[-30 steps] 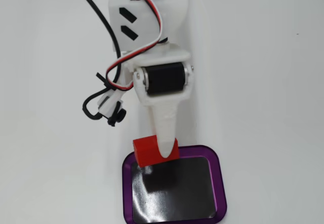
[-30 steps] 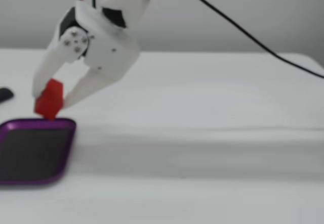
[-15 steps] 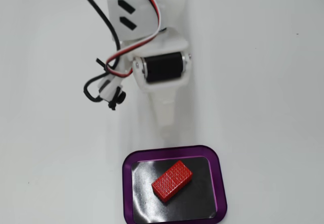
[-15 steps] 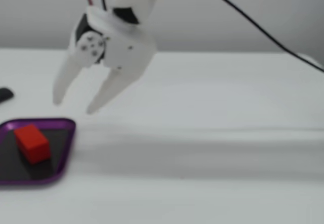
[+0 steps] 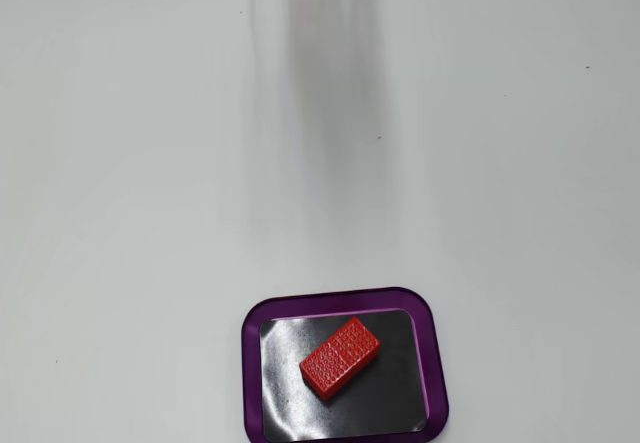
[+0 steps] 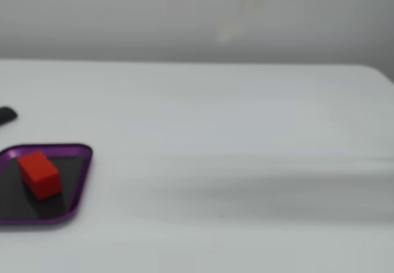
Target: Pick up the cube and place it in the box.
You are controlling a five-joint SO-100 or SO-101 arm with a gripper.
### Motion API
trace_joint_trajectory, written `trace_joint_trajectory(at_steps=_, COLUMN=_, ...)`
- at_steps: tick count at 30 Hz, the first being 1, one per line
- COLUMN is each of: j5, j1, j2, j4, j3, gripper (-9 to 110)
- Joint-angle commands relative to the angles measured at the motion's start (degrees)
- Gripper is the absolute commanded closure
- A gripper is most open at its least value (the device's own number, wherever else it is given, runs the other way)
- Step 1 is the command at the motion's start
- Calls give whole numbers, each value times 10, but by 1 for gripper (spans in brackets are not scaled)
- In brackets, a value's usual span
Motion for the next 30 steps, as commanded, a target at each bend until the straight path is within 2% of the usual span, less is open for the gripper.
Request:
trace_joint_trajectory(at_steps=1, j5=7, j1=3, j2=103, j4=41, j3=47, gripper=84)
trace_joint_trajectory(at_steps=9, j5=62, j1=3, j2=358, j4=30, j3=297, gripper=84)
trace_joint_trajectory(at_steps=20, j5=63, j1=4, j2=737, j4=-235, j3=752, gripper=83)
trace_joint_trajectory(at_steps=27, j5=65, j1=4, j2=913, j4=-233, j3=954, gripper=83)
trace_joint_trajectory(at_steps=30, j5=122, j1=4, j2=903, j4=-217, j3=996, gripper=83)
